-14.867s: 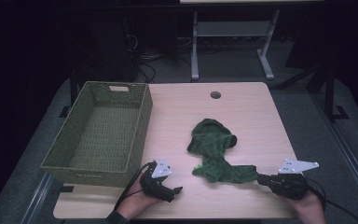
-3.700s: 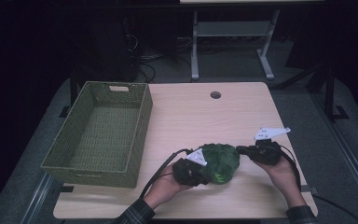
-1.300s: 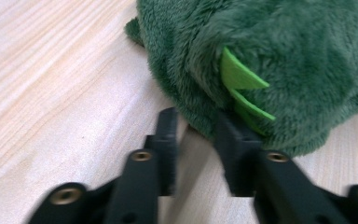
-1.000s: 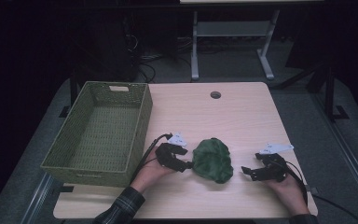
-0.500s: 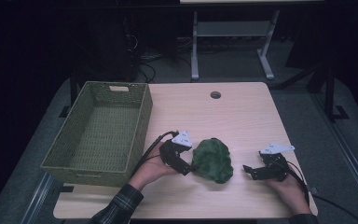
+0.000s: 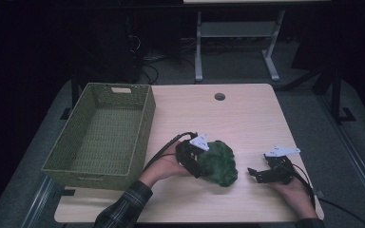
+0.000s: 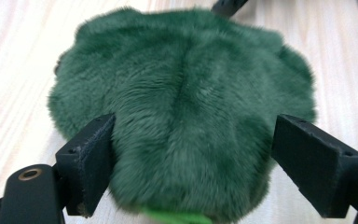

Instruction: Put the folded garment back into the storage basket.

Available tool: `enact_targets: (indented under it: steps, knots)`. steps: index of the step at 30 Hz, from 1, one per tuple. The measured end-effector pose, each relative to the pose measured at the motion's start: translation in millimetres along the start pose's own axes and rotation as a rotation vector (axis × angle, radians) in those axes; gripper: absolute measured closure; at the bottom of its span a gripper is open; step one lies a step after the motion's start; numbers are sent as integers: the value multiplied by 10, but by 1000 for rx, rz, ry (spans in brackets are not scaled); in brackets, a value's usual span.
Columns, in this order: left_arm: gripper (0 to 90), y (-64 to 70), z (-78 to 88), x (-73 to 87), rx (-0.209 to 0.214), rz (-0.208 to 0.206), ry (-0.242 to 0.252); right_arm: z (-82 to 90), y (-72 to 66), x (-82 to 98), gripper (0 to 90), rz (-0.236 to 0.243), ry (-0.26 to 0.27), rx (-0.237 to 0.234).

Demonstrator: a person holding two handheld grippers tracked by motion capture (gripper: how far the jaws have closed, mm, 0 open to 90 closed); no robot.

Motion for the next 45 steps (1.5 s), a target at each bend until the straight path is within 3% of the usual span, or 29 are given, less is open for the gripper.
enact_targets:
  steps: [11, 21, 31, 35, 40, 41, 45]
  knots:
    - [146, 1, -226, 94, -24, -22, -74, -1, -4, -1, 89, -6, 0, 2]
    - [154, -2, -303, 164, -52, -38, -133, 1, -4, 1, 91, -6, 0, 6]
    - [453, -10, -244, 152, -60, -35, -122, 1, -6, 0, 92, -8, -2, 9]
    - [483, -2, -246, 162, -69, -14, -100, -1, -2, -1, 92, -4, 0, 10]
    - [606, -14, -224, 152, -74, -5, -115, -3, -4, -2, 92, -7, 2, 11]
    - [614, -9, -230, 147, -75, 12, -105, -1, -3, -2, 92, -5, 1, 11]
    - [624, -8, -203, 138, -73, -5, -123, -2, -4, -3, 92, -7, 2, 11]
Point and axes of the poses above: each handheld gripper's, and its own axes: z roughly backward along the jaws, x roughly out of its underside, y roughly to its right, the point moved 5 cm from there along -z, roughly forward along the jaws, and after that the axes turned 7 degrees about y, right-handed, at the moved point
